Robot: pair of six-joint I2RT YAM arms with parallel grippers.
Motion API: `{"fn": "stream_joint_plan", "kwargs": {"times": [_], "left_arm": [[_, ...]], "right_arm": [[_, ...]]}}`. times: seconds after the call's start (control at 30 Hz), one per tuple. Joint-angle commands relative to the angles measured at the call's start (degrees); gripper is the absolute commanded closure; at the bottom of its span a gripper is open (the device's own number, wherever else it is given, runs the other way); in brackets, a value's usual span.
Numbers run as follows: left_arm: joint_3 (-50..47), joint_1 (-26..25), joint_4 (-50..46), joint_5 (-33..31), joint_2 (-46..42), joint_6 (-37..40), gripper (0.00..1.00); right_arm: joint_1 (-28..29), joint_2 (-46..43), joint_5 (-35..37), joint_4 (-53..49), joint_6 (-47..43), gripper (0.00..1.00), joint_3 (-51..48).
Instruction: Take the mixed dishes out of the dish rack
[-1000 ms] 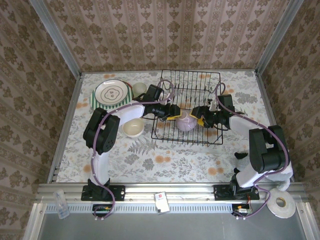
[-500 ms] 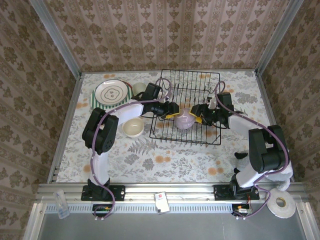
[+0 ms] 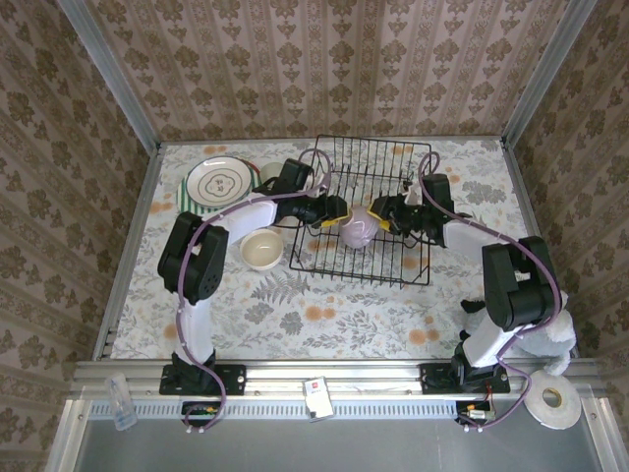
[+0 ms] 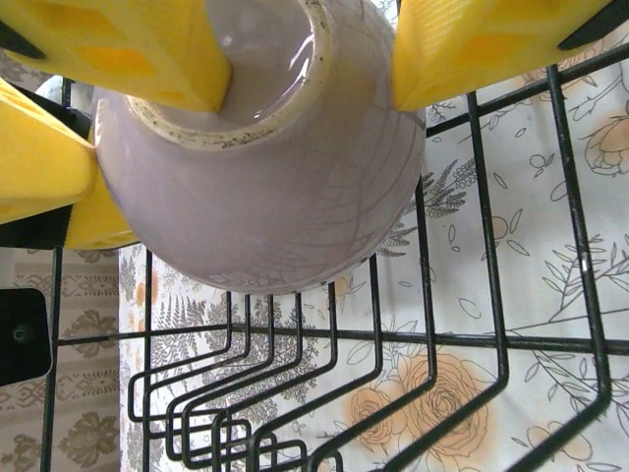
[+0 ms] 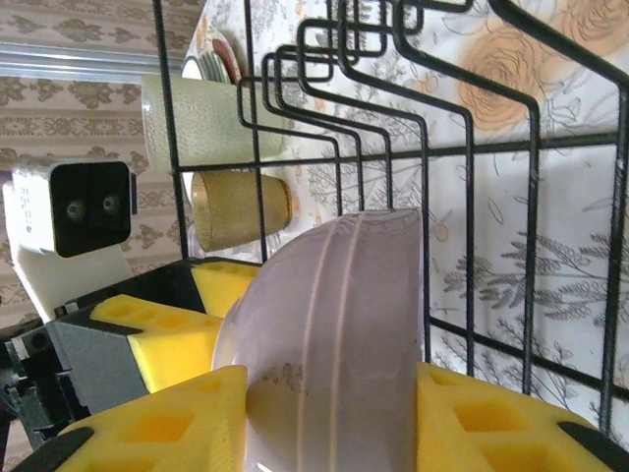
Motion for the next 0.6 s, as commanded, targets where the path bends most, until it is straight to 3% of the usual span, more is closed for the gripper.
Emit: {"fn": "stream_joint_plan", "kwargs": {"times": [0.0, 0.33, 0.57], "left_arm": [[0.02, -2.45, -3.48, -0.59, 3.02, 0.47, 0.49], [2.90, -2.28, -4.92, -0.55, 5.29, 1.25, 0.49], [3.36, -2.28, -5.59, -0.54, 4.89, 2.01, 0.49]], "right_arm": [[5.03, 0.20, -9.62, 10.76, 2.20, 0.62, 3.92], [5.63, 2.81, -9.79, 14.52, 4.68, 0.68, 4.75], [5.71, 2.47, -9.32, 10.76, 2.57, 0.78, 5.40]]}}
